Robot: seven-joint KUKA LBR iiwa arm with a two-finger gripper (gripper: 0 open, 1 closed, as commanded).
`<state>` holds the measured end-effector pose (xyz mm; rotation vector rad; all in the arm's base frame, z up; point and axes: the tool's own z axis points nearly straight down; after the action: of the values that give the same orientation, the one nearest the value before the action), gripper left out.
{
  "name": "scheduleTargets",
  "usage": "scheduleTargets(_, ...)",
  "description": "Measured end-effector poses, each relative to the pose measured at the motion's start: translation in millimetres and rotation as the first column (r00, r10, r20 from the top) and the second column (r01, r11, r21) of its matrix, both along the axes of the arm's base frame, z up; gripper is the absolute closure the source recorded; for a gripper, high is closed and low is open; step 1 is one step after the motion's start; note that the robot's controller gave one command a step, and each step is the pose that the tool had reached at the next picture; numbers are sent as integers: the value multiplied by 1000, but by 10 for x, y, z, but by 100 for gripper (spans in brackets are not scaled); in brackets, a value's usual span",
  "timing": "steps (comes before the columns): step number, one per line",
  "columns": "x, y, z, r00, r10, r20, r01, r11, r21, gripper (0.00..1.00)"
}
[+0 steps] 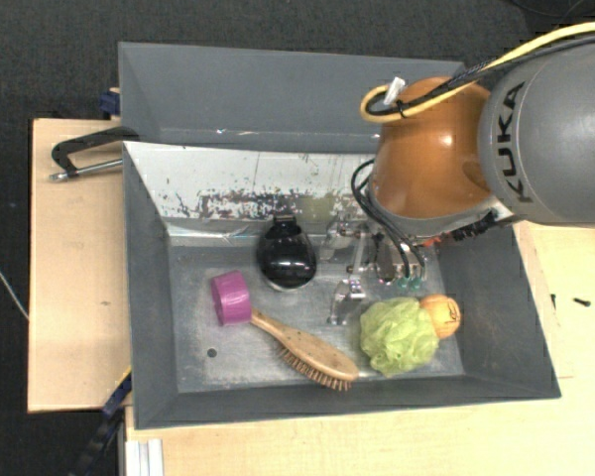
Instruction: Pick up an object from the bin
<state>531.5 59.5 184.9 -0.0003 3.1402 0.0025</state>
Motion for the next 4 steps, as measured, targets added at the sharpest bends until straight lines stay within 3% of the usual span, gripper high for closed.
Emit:
scheduleTargets(1, 543, 714, -479, 1000, 15, 11, -15, 1000, 3, 0)
scheduleTargets(2, -177, 451, -291, 980, -201, -1, 201, 980, 0, 0)
scheduleTargets(3, -204, 387, -629, 995, -98, -1, 98, 995, -1, 0)
scheduleTargets(4, -322, 354, -946, 933, -361, -6, 361, 933, -2, 0)
